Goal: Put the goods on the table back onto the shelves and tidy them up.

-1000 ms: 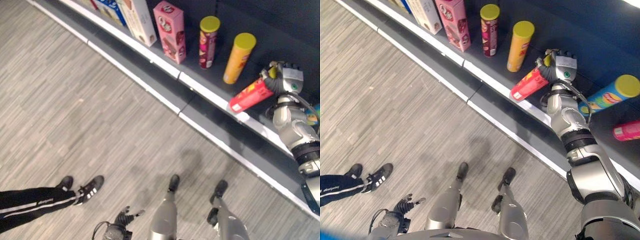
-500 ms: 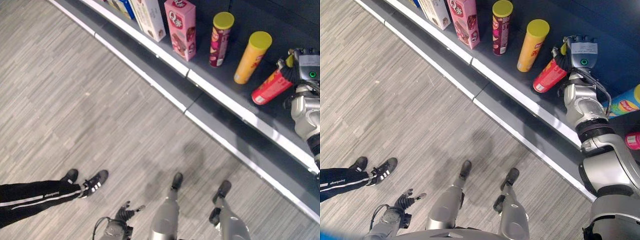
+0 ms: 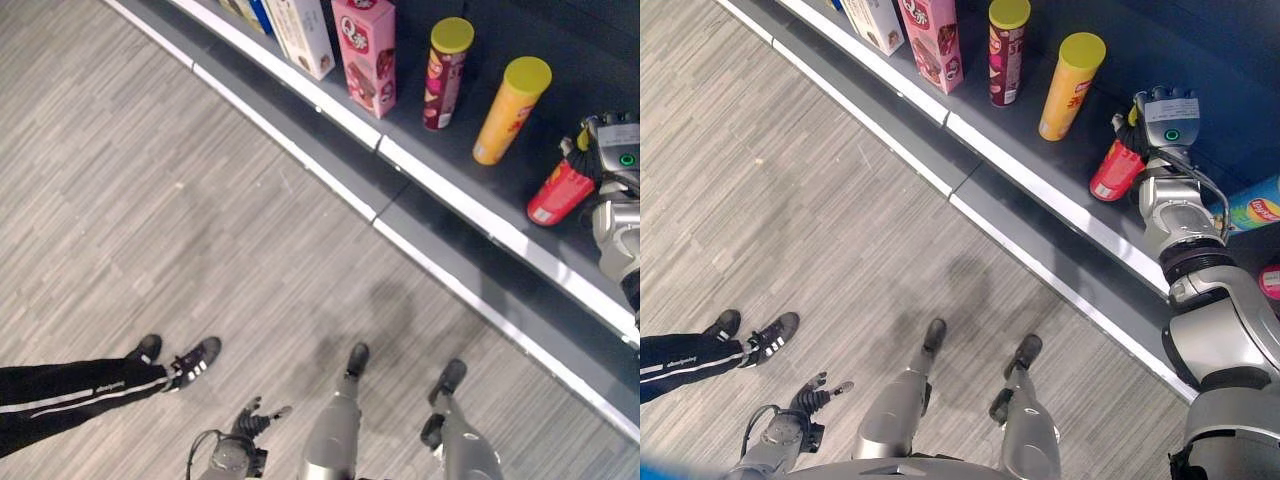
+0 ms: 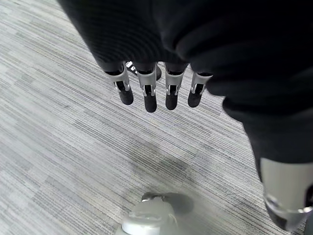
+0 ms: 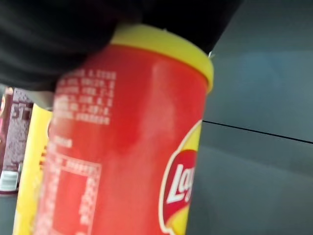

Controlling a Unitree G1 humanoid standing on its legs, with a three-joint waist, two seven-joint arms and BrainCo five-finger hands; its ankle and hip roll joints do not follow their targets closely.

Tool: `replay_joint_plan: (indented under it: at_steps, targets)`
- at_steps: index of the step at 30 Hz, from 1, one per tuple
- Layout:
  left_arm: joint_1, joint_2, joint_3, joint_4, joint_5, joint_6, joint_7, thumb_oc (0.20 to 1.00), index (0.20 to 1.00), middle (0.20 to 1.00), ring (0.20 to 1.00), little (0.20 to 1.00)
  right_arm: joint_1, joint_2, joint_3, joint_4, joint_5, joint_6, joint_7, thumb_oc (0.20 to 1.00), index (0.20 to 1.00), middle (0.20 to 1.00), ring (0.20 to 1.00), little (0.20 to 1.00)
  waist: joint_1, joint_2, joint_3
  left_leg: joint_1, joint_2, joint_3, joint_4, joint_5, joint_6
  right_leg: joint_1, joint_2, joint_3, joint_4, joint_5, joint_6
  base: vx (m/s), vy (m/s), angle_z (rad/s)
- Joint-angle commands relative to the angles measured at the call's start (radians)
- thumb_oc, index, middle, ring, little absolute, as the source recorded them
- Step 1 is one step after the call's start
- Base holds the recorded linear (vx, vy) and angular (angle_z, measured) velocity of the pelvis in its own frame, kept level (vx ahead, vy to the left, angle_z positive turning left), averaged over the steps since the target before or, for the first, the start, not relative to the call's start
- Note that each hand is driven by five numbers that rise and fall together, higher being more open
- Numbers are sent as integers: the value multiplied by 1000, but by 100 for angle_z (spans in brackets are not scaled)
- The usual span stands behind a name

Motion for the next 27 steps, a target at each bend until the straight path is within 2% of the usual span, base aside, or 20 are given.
replay_joint_plan:
  at_steps: [1, 11, 27]
  targets:
    - [-5, 51, -84, 10, -41, -18, 20, 1000, 1000, 1000, 1000, 1000, -138, -91, 88, -1, -17, 20, -45, 200, 200, 200, 200, 200, 8, -25, -27, 3, 38, 118, 0, 8, -37, 20, -54, 36, 94, -149, 90, 4, -21, -7]
    - [-12, 51, -94, 11, -49, -21, 24, 1000, 1000, 1000, 1000, 1000, -179, -125, 95, 26, 11, 42, -72, 200, 200, 200, 200, 200, 8, -9, -23, -6, 39, 117, 0, 13, -37, 6, -53, 33, 110, -158, 86, 0, -2, 0]
    - [-19, 51, -91, 14, -59, -22, 36, 1000, 1000, 1000, 1000, 1000, -181, -60, 92, 38, 47, 32, -74, 200, 200, 200, 200, 200, 12, -18, -29, -6, 42, 123, 0, 11, -38, 12, -43, 31, 94, -155, 84, 0, 0, 0]
